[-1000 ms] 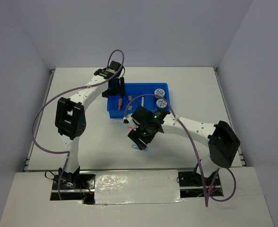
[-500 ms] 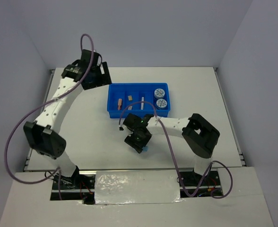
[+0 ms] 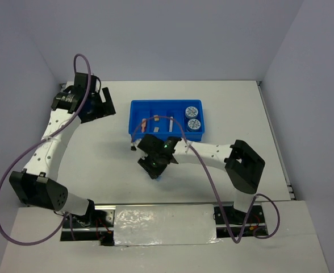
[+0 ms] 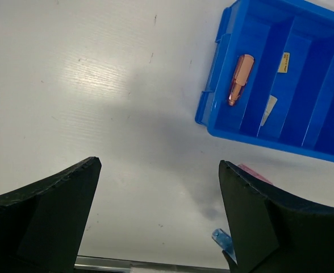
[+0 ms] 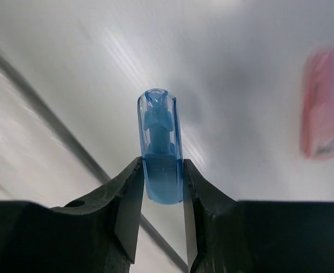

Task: Sort the stationery into containers
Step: Pick up the pen from the center of the board, then place the pen in the storage box.

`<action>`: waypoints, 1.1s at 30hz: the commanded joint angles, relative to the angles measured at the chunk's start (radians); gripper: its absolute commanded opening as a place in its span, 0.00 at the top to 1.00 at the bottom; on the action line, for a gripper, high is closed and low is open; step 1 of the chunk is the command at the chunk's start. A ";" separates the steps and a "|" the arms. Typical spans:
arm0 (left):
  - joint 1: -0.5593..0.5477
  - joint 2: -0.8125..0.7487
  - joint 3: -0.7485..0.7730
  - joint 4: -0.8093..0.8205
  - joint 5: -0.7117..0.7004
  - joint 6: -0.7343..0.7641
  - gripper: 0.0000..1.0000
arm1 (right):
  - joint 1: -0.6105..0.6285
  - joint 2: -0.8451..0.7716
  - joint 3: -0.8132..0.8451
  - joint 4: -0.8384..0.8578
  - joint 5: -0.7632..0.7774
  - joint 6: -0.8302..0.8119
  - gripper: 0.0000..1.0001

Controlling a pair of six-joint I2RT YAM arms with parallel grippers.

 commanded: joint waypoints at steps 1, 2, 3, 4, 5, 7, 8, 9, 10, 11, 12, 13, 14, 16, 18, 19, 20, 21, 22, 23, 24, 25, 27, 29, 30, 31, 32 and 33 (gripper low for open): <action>0.013 -0.110 -0.023 0.017 -0.017 -0.003 0.02 | -0.057 -0.069 0.269 0.082 -0.046 0.140 0.81; 0.013 -0.125 -0.031 0.018 -0.011 -0.003 0.02 | -0.085 -0.039 0.400 0.059 -0.030 0.172 0.80; 0.013 -0.127 -0.040 0.017 -0.005 -0.003 0.02 | -0.106 0.035 0.469 0.010 -0.013 0.238 0.80; 0.013 -0.132 -0.055 0.015 0.006 0.003 0.02 | -0.128 0.078 0.533 -0.020 0.016 0.275 0.80; 0.013 -0.136 -0.063 0.011 0.009 0.005 0.02 | -0.166 0.119 0.664 -0.057 0.076 0.307 0.80; 0.014 -0.144 -0.074 0.011 0.033 0.025 0.01 | -0.200 0.237 0.777 -0.133 0.087 0.370 0.79; 0.014 -0.152 -0.074 0.007 0.038 0.031 0.01 | -0.229 0.306 0.870 -0.156 0.083 0.379 0.79; 0.016 -0.155 -0.069 0.001 0.043 0.037 0.01 | -0.241 0.336 0.912 -0.168 0.075 0.394 0.78; 0.016 -0.158 -0.060 -0.003 0.053 0.049 0.01 | -0.254 0.386 0.966 -0.170 0.063 0.396 0.77; 0.016 -0.159 -0.054 -0.011 0.056 0.056 0.01 | -0.277 0.403 0.978 -0.157 0.049 0.395 0.77; 0.016 -0.162 -0.051 -0.023 0.064 0.062 0.01 | -0.287 0.414 0.983 -0.147 0.040 0.392 0.77; 0.016 -0.170 -0.052 -0.028 0.075 0.074 0.01 | -0.298 0.422 0.979 -0.128 0.024 0.389 0.76; 0.016 -0.176 -0.061 -0.037 0.087 0.076 0.01 | -0.317 0.425 0.948 -0.081 -0.009 0.382 0.76; 0.016 -0.199 -0.078 -0.037 0.101 0.091 0.01 | -0.327 0.425 0.920 -0.045 -0.025 0.373 0.75; 0.016 -0.218 -0.101 -0.046 0.101 0.096 0.01 | -0.341 0.442 0.928 -0.045 -0.026 0.369 0.72; 0.016 -0.236 -0.109 -0.049 0.101 0.094 0.01 | -0.344 0.452 0.931 -0.045 -0.031 0.372 0.71; 0.016 -0.244 -0.115 -0.052 0.110 0.091 0.01 | -0.349 0.456 0.931 -0.042 -0.034 0.372 0.66; 0.016 -0.257 -0.136 -0.048 0.121 0.077 0.01 | -0.350 0.457 0.930 -0.042 -0.042 0.372 0.60; 0.014 -0.267 -0.152 -0.043 0.134 0.067 0.01 | -0.352 0.460 0.926 -0.039 -0.045 0.372 0.52; 0.014 -0.274 -0.169 -0.034 0.170 0.054 0.01 | -0.352 0.459 0.923 -0.036 -0.046 0.370 0.40; 0.013 -0.276 -0.202 -0.028 0.171 0.033 0.01 | -0.354 0.456 0.914 -0.033 -0.048 0.369 0.38; 0.013 -0.274 -0.216 -0.034 0.170 0.019 0.01 | -0.354 0.448 0.914 -0.032 -0.048 0.362 0.32; 0.000 -0.279 -0.253 -0.032 0.171 -0.022 0.01 | -0.364 0.436 0.917 -0.039 -0.034 0.356 0.27; -0.013 -0.290 -0.276 -0.013 0.171 -0.062 0.01 | -0.378 0.405 0.922 -0.064 -0.023 0.343 0.27; -0.027 -0.299 -0.294 -0.002 0.170 -0.120 0.01 | -0.386 0.361 0.917 -0.077 -0.011 0.338 0.27; -0.086 -0.300 -0.301 0.013 0.153 -0.159 0.01 | -0.412 0.330 0.904 -0.109 0.022 0.338 0.27; -0.133 -0.297 -0.308 0.021 0.123 -0.255 0.01 | -0.429 0.289 0.882 -0.123 0.038 0.342 0.27; -0.192 -0.276 -0.307 0.029 0.046 -0.309 0.01 | -0.429 0.182 0.791 -0.130 0.055 0.347 0.27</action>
